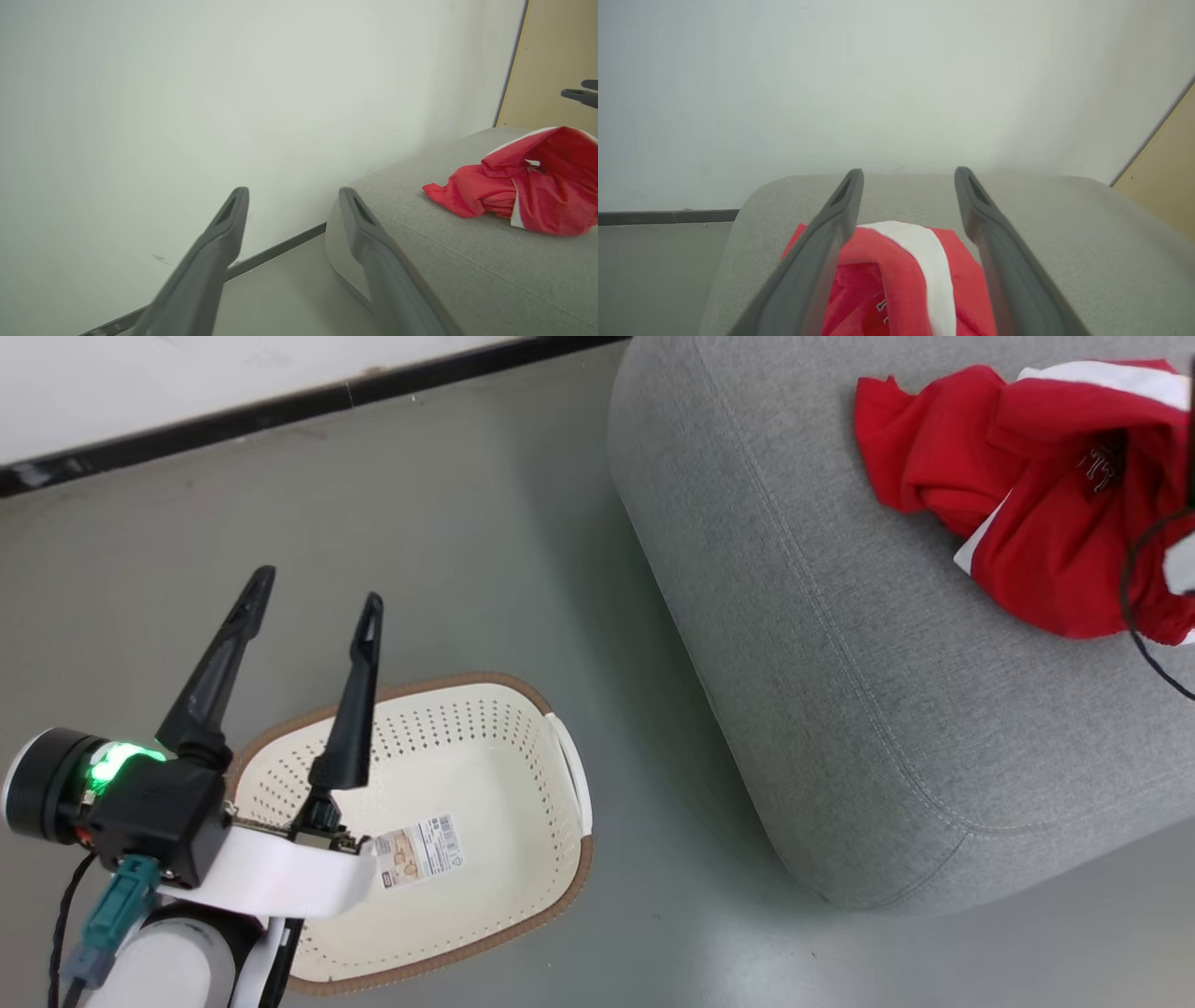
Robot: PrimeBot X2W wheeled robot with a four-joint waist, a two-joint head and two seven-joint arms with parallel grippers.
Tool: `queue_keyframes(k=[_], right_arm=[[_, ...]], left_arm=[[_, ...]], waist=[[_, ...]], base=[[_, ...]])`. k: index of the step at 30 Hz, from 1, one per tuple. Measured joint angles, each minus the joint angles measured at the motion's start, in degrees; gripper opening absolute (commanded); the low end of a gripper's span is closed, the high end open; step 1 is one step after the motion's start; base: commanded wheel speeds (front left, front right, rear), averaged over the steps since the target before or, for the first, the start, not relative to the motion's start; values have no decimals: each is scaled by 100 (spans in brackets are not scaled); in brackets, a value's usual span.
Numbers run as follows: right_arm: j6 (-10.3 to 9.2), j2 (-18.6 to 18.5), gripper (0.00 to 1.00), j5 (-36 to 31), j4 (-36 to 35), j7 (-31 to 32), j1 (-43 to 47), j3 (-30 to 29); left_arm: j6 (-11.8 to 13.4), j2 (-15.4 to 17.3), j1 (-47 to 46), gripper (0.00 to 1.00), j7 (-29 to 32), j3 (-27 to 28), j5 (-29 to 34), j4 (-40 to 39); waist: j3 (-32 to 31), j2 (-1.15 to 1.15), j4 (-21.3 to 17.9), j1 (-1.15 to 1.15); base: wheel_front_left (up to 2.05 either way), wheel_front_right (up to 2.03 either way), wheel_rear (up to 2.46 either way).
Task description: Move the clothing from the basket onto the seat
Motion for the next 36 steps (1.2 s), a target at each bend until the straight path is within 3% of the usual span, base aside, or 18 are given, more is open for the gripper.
queue_keyframes(k=[14, 29, 36], right_arm=[[0, 325, 100, 201, -984, -46, 149, 538], [0, 595, 100, 346, -1714, -52, 959, 363], [0, 970, 100, 292, -2026, -58, 1628, 288]], left_arm=[[354, -216, 527, 100, -424, 358, -230, 403], [825, -497, 1360, 100, -709, 777, -423, 678], [898, -605, 1571, 100, -754, 775, -458, 811]], waist=[[-498, 0, 260, 0], [-1116, 0, 829, 0], [-1404, 0, 1101, 0]], base=[[0, 0, 0], [0, 0, 0], [0, 0, 0]])
